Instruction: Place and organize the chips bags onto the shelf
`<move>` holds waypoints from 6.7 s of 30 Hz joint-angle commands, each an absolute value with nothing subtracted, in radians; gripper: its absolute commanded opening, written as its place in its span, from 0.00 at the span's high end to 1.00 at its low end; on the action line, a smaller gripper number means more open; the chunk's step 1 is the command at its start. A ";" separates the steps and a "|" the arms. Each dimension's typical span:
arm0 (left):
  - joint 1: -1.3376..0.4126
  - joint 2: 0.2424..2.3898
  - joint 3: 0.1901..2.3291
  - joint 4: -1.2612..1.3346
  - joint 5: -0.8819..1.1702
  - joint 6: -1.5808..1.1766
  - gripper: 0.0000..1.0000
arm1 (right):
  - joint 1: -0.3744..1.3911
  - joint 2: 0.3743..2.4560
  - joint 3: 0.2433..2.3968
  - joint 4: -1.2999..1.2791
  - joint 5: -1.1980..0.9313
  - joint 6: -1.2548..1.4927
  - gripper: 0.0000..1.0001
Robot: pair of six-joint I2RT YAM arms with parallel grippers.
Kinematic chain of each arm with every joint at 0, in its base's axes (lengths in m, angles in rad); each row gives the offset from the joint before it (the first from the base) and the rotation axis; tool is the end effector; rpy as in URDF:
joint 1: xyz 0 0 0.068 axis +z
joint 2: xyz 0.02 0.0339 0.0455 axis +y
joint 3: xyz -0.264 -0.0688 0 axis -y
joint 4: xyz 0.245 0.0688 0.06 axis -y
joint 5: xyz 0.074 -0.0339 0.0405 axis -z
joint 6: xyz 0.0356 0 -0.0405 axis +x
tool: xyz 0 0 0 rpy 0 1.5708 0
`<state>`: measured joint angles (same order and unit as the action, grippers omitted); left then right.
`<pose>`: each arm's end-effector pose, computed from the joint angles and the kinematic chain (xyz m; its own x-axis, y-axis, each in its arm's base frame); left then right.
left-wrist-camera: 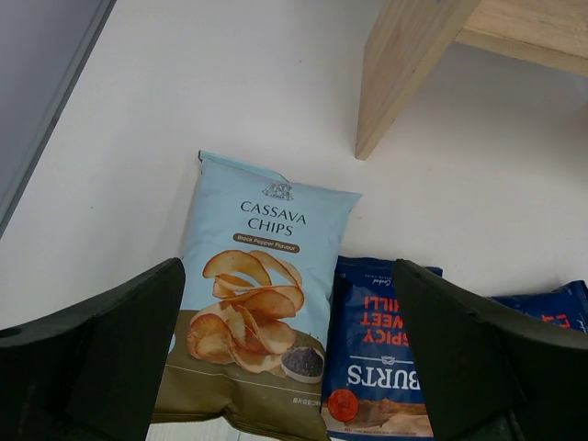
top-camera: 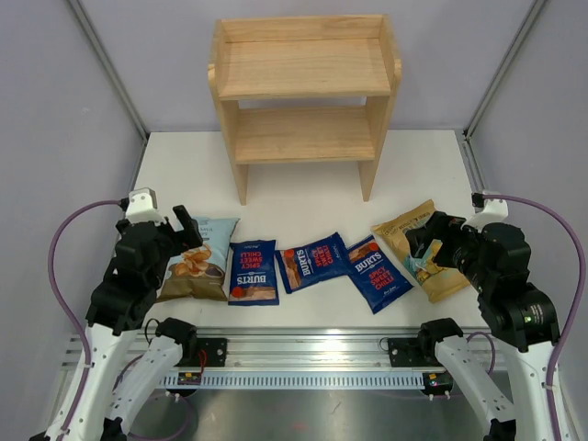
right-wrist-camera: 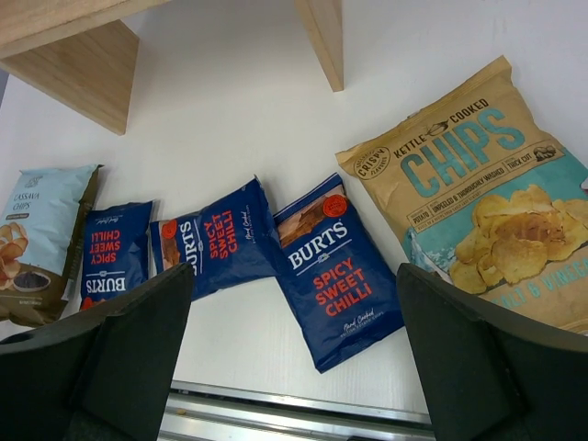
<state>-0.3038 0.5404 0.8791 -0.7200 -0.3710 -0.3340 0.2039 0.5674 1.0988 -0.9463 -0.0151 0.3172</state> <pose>0.1033 -0.0189 0.3474 -0.3216 -0.2194 -0.9211 -0.1564 0.9717 -0.1768 0.0767 0.0164 0.3871 -0.4424 0.2270 -0.8676 -0.0821 0.9531 0.2912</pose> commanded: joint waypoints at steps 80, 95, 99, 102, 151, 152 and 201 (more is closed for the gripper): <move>-0.509 0.671 0.546 -0.166 -0.110 -0.936 1.00 | 0.404 0.733 0.439 0.187 -0.524 1.109 0.06; -0.638 0.588 0.543 0.179 -0.195 -1.219 1.00 | 0.965 1.017 0.650 0.419 -0.151 0.638 0.08; -0.669 0.589 0.528 0.224 -0.206 -1.310 1.00 | 1.008 1.071 0.716 0.451 -0.013 0.534 0.08; -0.704 0.584 0.522 0.235 -0.242 -1.335 1.00 | 1.015 1.115 0.747 0.511 0.024 0.496 0.09; -0.772 0.508 0.486 0.713 0.024 -0.804 0.01 | 0.805 1.109 0.982 0.721 -0.616 0.681 0.93; -0.772 0.518 0.488 0.725 0.034 -0.807 0.01 | 0.805 1.115 0.991 0.718 -0.641 0.686 0.93; -0.772 0.549 0.485 0.861 -0.075 -0.770 0.92 | 0.703 1.193 0.900 0.850 -0.697 1.087 0.19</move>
<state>-0.7727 0.5228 0.4870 0.7475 -0.0273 -0.7891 0.7040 1.1645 0.9207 0.7200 -0.7662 0.9257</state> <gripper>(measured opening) 0.227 0.800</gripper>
